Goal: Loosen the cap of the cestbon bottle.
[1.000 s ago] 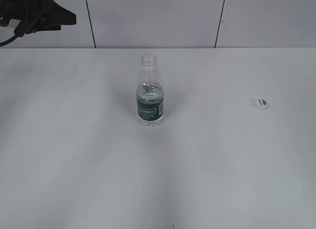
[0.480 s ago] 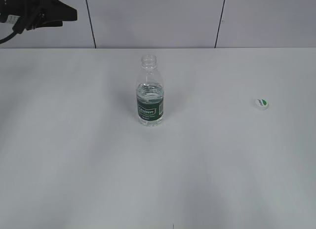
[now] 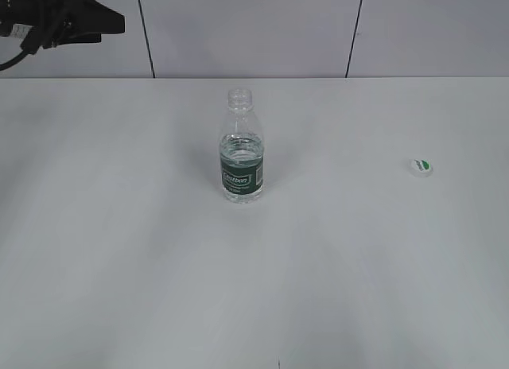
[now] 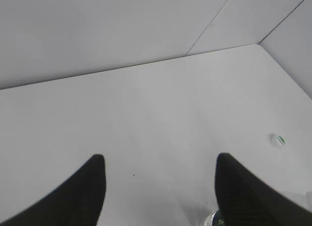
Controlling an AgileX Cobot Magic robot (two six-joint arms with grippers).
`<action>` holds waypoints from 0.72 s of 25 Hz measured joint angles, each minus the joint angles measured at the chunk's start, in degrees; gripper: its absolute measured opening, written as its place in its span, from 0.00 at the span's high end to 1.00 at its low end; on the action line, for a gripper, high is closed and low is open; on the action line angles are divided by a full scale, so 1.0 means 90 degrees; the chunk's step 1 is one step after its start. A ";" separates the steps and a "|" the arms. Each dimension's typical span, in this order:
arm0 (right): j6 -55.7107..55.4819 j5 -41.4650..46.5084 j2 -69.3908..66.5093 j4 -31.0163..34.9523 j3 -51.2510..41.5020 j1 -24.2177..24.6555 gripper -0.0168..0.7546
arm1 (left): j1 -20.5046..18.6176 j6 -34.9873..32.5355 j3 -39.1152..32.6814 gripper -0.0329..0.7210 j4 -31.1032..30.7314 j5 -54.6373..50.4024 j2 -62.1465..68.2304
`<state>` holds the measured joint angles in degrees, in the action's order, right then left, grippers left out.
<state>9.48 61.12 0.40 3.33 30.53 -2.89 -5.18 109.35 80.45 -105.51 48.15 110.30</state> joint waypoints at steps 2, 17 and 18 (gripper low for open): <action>0.0002 0.0000 0.0000 -0.0006 -0.0011 0.0000 0.40 | 0.0000 0.0000 0.0000 0.37 0.0000 0.0000 -0.0011; -0.0065 0.0063 0.0000 -0.0370 -0.0115 0.0000 0.40 | 0.0000 0.0000 0.0000 0.37 0.0006 0.0245 -0.0012; -0.0065 0.0063 0.0000 -0.0370 -0.0115 0.0000 0.40 | 0.0000 0.0000 0.0000 0.37 0.0006 0.0257 -0.0012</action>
<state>8.89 61.68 0.40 0.00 29.50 -2.89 -5.18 109.35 80.45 -105.46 50.46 110.19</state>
